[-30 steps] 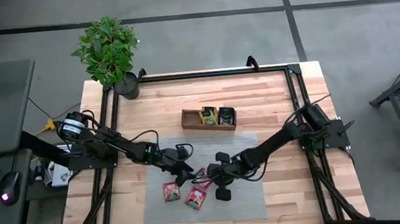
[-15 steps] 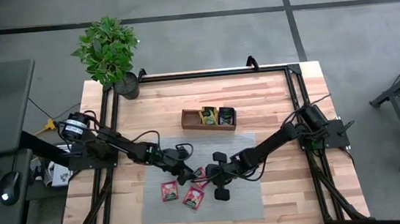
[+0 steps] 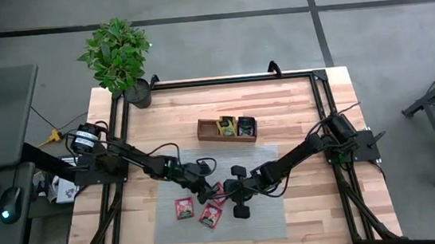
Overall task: Pick & Place Tea
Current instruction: Put the red tea bag into the left section of the wooden organizer
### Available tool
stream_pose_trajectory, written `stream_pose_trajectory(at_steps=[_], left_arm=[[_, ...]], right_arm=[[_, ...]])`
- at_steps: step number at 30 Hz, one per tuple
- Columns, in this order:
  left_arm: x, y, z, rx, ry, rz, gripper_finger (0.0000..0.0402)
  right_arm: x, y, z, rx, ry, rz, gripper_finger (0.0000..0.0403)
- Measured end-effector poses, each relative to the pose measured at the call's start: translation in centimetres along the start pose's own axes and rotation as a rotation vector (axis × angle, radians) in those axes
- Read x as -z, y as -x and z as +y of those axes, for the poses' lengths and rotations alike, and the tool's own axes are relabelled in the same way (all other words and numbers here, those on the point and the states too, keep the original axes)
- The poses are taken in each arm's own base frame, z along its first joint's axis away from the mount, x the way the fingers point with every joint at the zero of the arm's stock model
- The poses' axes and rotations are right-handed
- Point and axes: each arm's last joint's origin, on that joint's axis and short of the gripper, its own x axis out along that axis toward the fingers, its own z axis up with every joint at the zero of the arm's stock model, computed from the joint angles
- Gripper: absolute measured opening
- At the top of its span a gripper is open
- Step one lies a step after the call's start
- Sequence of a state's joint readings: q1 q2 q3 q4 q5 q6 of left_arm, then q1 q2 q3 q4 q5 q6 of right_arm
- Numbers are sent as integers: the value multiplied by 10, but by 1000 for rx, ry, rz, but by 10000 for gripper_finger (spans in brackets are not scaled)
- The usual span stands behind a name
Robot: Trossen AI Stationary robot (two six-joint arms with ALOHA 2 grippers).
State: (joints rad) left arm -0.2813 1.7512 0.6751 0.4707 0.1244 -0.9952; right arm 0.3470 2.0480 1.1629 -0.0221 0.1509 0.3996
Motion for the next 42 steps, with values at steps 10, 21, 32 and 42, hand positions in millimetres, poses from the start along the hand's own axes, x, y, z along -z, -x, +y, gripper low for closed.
stream_pose_trajectory(at_steps=[10, 21, 32, 42], left_arm=[[1, 0, 2, -18, -64, 8, 6], [1, 0, 1, -13, -102, 5, 1], [-34, 30, -15, 100, -267, -133, 0], [-77, 108, -1, -90, -502, -209, 0]], right_arm=[[0, 0, 0, -5, -3, -2, 0], [-16, 26, 2, -15, 2, -57, 0], [-41, 105, -5, 95, 17, -144, 0], [-38, 163, -21, 216, -168, -115, 0]])
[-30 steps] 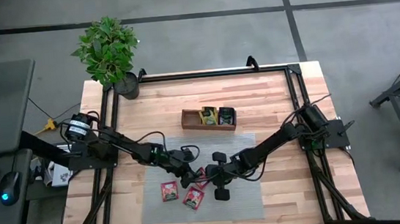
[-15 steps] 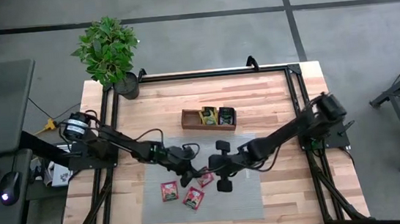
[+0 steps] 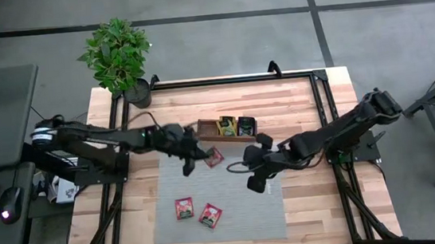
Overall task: Pick & Place Tea
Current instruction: Put the red tea bag into the left section of the wooden organizer
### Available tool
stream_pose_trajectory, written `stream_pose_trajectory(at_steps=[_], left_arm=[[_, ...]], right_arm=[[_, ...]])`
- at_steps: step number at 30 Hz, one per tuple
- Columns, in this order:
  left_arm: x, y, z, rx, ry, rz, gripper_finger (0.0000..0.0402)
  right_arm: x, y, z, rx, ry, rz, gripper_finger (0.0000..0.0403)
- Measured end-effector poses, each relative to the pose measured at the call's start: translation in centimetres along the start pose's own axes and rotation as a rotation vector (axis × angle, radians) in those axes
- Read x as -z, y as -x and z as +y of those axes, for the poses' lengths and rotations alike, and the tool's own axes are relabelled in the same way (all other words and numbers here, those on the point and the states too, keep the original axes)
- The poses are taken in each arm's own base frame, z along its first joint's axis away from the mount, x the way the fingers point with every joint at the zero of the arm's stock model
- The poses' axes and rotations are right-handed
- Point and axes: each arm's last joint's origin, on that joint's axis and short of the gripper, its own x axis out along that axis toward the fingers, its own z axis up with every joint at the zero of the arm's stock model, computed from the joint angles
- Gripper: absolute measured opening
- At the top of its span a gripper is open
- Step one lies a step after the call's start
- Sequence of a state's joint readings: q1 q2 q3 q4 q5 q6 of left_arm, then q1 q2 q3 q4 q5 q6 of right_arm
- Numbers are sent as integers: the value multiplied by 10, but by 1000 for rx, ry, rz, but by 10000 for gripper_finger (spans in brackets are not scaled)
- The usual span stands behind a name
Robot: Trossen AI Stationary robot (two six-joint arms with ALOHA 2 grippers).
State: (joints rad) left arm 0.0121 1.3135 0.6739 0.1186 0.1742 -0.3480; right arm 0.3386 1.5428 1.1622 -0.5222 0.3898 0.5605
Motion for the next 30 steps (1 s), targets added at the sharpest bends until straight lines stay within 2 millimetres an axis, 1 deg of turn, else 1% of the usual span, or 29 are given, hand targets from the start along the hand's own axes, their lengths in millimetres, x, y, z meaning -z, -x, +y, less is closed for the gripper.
stream_pose_trajectory(at_steps=[3, 6, 10, 12, 16, 18, 19, 22, 25, 26, 30], left_arm=[[-10, 14, 16, -46, -63, -34, 0], [-15, 24, 32, -73, -119, -41, 0], [-27, 36, 51, -122, -206, 27, 0], [-38, 42, 57, -150, -281, 67, 0], [-59, 46, 70, -207, -402, 174, 0], [-75, 49, 73, -225, -470, 179, 0], [-81, 49, 75, -237, -505, 184, 0], [-89, 41, 80, -279, -582, 282, 0], [-101, 31, 83, -269, -651, 297, 0], [-102, 27, 85, -260, -660, 310, 0], [-95, 10, 96, -240, -675, 392, 0]], right_arm=[[-4, 9, -6, -2, -58, -9, 0], [-6, 11, -9, -3, -76, -23, 0], [-9, 9, -13, 0, -108, -21, 0], [-11, 8, -15, -3, -117, -17, 0], [-13, 6, -20, 7, -135, -19, 0], [-15, 6, -23, 14, -159, -20, 0], [-15, 5, -24, 16, -164, -20, 0], [-17, 4, -27, 28, -172, -24, 0], [-18, 3, -30, 38, -181, -27, 0], [-19, 3, -31, 41, -183, -28, 0], [-20, 2, -34, 51, -201, -31, 0]])
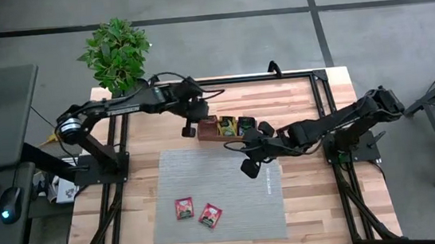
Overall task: Pick & Place Tea
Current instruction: Put the red tea bag into the left section of the wooden organizer
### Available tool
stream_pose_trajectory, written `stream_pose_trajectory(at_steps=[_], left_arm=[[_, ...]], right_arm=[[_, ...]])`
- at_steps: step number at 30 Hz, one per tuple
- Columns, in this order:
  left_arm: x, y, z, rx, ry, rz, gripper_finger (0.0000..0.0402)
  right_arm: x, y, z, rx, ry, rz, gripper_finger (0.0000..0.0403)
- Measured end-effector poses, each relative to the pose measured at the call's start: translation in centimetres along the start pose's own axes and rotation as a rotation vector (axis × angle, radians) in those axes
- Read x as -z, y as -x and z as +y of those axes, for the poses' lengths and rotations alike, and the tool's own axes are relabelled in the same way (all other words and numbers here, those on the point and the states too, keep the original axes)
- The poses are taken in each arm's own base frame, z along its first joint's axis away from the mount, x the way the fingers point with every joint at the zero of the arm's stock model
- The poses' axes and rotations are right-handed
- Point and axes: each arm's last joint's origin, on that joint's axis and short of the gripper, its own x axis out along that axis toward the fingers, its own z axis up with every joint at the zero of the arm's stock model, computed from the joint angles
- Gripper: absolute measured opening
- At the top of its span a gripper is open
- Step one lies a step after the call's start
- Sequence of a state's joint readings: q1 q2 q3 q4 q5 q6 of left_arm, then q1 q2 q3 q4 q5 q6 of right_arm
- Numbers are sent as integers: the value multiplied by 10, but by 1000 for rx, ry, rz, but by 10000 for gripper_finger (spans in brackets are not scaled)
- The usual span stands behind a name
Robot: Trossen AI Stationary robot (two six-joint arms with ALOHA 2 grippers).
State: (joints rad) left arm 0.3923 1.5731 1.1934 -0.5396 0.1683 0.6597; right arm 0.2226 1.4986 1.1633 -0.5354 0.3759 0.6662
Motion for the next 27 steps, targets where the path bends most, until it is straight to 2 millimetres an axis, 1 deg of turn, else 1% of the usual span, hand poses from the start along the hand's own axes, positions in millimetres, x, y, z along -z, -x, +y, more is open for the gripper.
stream_pose_trajectory(at_steps=[6, 11, 15, 20, 23, 27], left_arm=[[6, -21, 0, 34, -14, 48, 0], [10, -33, 0, 57, -27, 77, 0], [12, -40, 0, 65, -31, 88, 0], [11, -41, 0, 59, -40, 83, 2], [11, -41, 1, 59, -53, 81, 14], [12, -41, 1, 48, -53, 93, 54]], right_arm=[[0, 0, -1, 11, -15, -5, 0], [-1, 0, -1, 16, -28, -10, 0], [-1, 0, -1, 17, -34, -11, 0], [-1, 0, -1, 23, -38, -16, 0], [-1, 0, -1, 23, -38, -15, 0], [-1, 0, -1, 25, -38, -17, 0]])
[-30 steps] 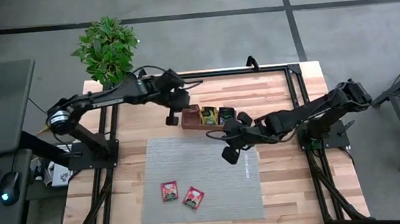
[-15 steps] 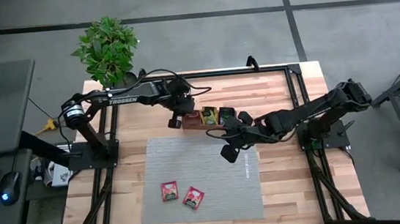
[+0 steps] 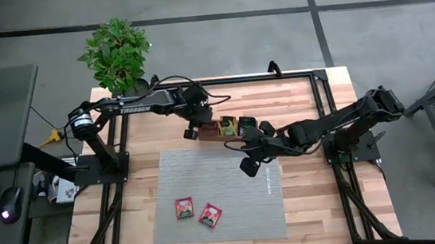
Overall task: Pick & Place Tea
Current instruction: Put the red tea bag into the left section of the wooden organizer
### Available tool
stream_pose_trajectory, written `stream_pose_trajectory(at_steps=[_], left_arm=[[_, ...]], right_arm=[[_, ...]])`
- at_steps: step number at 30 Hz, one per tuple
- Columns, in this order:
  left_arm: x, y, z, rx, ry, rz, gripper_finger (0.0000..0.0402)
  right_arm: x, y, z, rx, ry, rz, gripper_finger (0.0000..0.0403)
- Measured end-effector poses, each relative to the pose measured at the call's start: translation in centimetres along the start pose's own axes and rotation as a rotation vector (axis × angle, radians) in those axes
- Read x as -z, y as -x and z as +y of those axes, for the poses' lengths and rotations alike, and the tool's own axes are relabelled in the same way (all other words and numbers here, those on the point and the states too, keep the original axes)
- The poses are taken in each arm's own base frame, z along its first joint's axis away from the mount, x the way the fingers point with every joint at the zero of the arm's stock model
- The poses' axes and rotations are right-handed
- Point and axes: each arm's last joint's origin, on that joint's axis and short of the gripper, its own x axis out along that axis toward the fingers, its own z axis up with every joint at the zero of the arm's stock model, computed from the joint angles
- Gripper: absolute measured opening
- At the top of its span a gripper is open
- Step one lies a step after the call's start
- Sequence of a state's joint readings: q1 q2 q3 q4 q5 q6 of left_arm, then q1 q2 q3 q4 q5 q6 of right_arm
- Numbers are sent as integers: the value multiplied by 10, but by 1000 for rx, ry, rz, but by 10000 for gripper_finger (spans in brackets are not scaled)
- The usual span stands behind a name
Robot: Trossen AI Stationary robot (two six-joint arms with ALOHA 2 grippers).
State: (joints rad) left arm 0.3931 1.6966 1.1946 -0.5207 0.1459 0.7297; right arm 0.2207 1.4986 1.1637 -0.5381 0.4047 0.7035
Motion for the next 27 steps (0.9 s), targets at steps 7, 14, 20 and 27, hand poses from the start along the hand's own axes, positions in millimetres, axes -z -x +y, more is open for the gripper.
stream_pose_trajectory(at_steps=[7, 14, 20, 27], left_arm=[[3, 0, -1, -4, 4, 43, 134], [4, 27, -4, -73, 25, 106, 139], [3, 69, -10, -151, 102, 72, 101], [9, 108, -33, -181, 223, -22, 21]], right_arm=[[0, 0, 0, 4, 2, -3, 0], [0, 0, 0, 4, 28, -3, 0], [0, 0, 0, 4, 33, -3, 0], [-2, -2, 9, -51, 90, -51, 0]])
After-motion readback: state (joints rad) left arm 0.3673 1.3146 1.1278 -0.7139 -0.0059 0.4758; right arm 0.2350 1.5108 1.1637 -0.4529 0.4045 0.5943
